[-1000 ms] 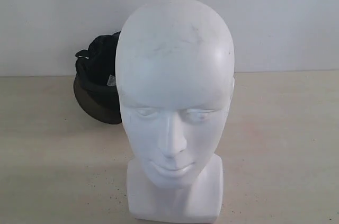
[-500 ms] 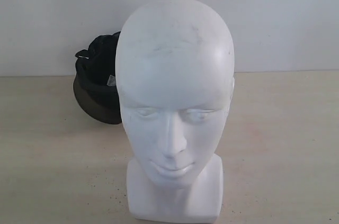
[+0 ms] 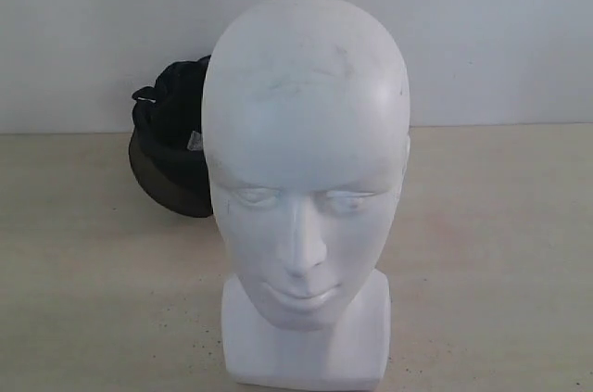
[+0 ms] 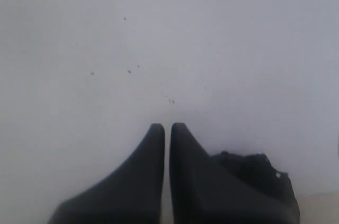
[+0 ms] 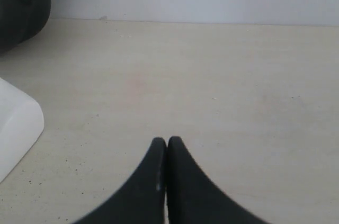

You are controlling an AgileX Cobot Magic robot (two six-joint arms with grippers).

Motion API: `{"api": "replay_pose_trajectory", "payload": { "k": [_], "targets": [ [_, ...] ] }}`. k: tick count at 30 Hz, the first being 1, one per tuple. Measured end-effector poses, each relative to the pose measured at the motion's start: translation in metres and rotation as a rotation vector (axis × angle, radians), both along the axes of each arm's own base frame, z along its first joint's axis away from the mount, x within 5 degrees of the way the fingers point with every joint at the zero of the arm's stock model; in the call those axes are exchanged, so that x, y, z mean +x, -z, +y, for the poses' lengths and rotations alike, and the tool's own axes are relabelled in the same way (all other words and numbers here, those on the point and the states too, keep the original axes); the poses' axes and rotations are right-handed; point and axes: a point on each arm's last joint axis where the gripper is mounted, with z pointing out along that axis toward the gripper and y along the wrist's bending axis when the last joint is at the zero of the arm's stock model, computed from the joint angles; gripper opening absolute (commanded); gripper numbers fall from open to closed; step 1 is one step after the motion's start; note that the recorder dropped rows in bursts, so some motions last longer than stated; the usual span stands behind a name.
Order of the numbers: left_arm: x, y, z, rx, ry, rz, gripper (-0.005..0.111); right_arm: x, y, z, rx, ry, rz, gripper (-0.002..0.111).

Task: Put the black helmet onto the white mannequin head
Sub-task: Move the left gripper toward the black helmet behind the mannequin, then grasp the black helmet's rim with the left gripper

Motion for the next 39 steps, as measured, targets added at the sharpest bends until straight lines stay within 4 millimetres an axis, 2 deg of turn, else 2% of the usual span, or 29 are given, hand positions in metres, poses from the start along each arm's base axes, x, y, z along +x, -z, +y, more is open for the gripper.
{"api": "replay_pose_trajectory", "payload": {
  "k": [3, 7, 17, 21, 24, 28, 35, 39],
  "targets": [
    [0.004, -0.017, -0.001, 0.011, 0.010, 0.091, 0.004, 0.000, 0.000, 0.000, 0.000, 0.000, 0.000, 0.000],
    [0.008, -0.027, -0.001, 0.015, 0.011, 0.109, 0.004, 0.000, 0.000, 0.000, 0.000, 0.000, 0.000, 0.000],
    [0.009, -0.033, 0.000, -0.003, 0.008, 0.050, 0.004, 0.000, 0.000, 0.000, 0.000, 0.000, 0.000, 0.000],
    [0.018, -0.031, 0.000, -0.078, 0.030, 0.102, 0.004, 0.000, 0.000, 0.000, 0.000, 0.000, 0.000, 0.000],
    [0.034, -0.026, -0.001, -0.127, 0.047, 0.213, 0.004, 0.000, 0.000, 0.000, 0.000, 0.000, 0.000, 0.000],
    [0.065, -0.029, -0.003, -0.168, 0.076, 0.417, 0.004, 0.000, 0.000, 0.000, 0.000, 0.000, 0.000, 0.000],
    [0.135, -0.058, -0.014, -0.179, 0.215, 0.618, 0.004, 0.000, 0.000, 0.000, 0.000, 0.000, 0.000, 0.000],
    [0.182, -0.064, -0.016, -0.197, 0.249, 0.680, 0.004, 0.000, 0.000, 0.000, 0.000, 0.000, 0.000, 0.000]
  ]
}}
